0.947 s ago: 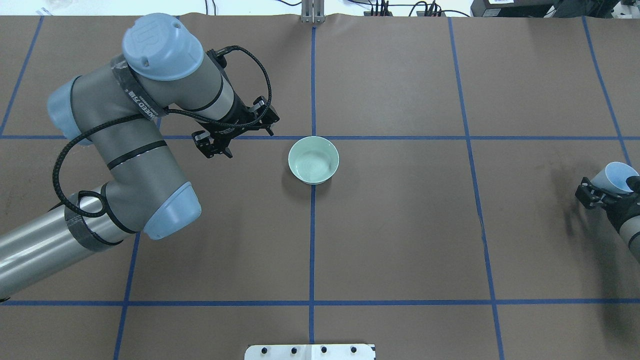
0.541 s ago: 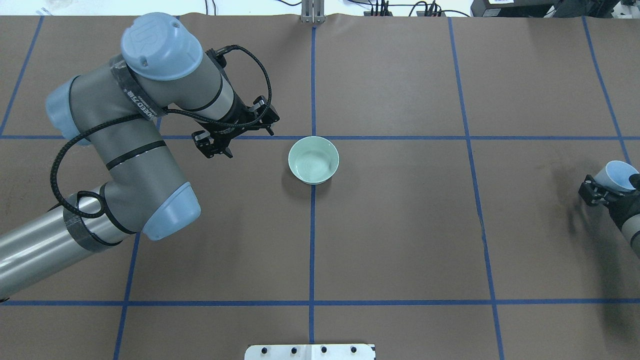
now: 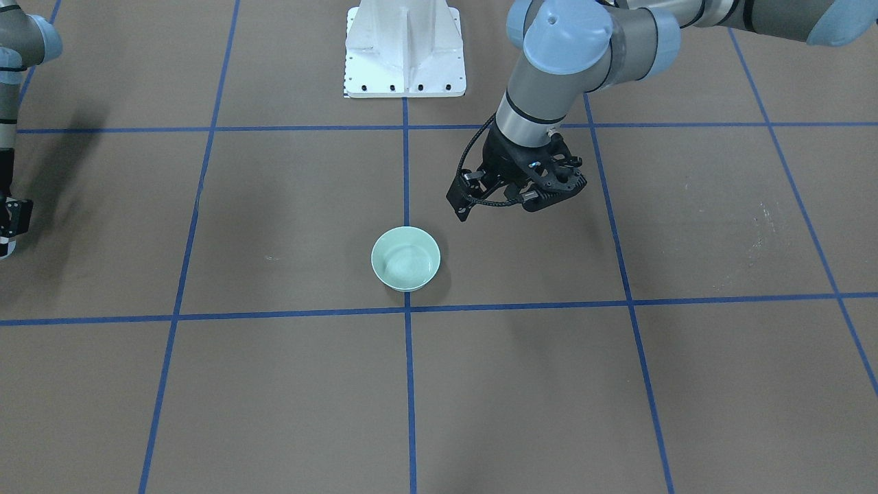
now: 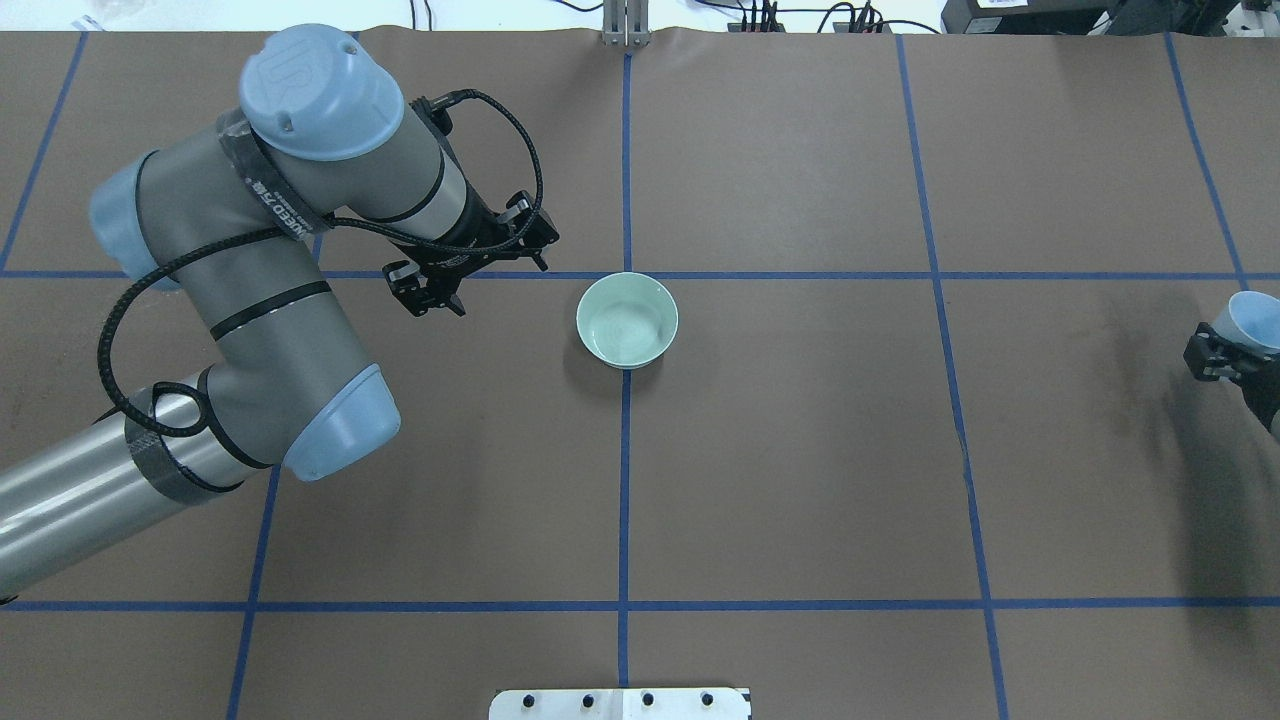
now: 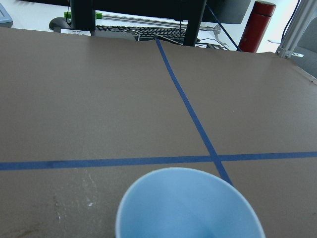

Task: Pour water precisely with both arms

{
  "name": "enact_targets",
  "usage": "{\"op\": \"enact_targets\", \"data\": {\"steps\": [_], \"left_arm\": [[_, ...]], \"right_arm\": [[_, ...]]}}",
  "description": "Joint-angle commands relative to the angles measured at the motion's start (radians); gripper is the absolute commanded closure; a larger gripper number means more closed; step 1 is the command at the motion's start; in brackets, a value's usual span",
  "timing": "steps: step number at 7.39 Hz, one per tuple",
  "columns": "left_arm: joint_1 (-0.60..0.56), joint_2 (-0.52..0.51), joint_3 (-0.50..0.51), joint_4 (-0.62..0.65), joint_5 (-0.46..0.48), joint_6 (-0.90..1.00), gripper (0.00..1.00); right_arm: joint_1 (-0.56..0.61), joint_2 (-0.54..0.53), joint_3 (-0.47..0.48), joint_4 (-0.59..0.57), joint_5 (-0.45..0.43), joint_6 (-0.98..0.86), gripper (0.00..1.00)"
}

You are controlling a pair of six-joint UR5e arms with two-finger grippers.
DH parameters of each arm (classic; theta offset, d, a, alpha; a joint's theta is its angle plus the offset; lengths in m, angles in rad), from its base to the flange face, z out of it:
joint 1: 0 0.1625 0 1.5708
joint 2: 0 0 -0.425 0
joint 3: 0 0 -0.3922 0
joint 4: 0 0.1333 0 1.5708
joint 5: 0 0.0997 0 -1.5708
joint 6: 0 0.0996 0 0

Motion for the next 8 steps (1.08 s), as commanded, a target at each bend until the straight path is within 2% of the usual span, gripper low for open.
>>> {"op": "enact_targets", "data": {"steps": [1,2,3,5,7,8], "left_arm": [[-0.002,0.006,-0.009,-0.003,0.001,0.006,0.0],[-0.004,0.024,-0.021,-0.005,0.001,0.011,0.0],[-0.008,0.056,-0.05,-0.008,-0.004,0.015,0.0],[-0.014,0.081,-0.078,-0.003,-0.001,0.054,0.0],[-0.021,0.091,-0.089,-0.006,-0.002,0.055,0.0],[-0.033,0.1,-0.095,-0.005,-0.007,0.084,0.0]], "right_arm": [[0.118,0.052,0.026,0.001,0.079,-0.163,1.0],[0.14,0.074,0.07,0.001,0.132,-0.227,1.0],[0.169,0.105,0.109,-0.001,0.23,-0.311,1.0],[0.18,0.196,0.141,-0.001,0.283,-0.504,1.0],[0.178,0.305,0.205,-0.01,0.424,-0.516,1.0],[0.177,0.37,0.207,-0.017,0.478,-0.516,1.0]]}}
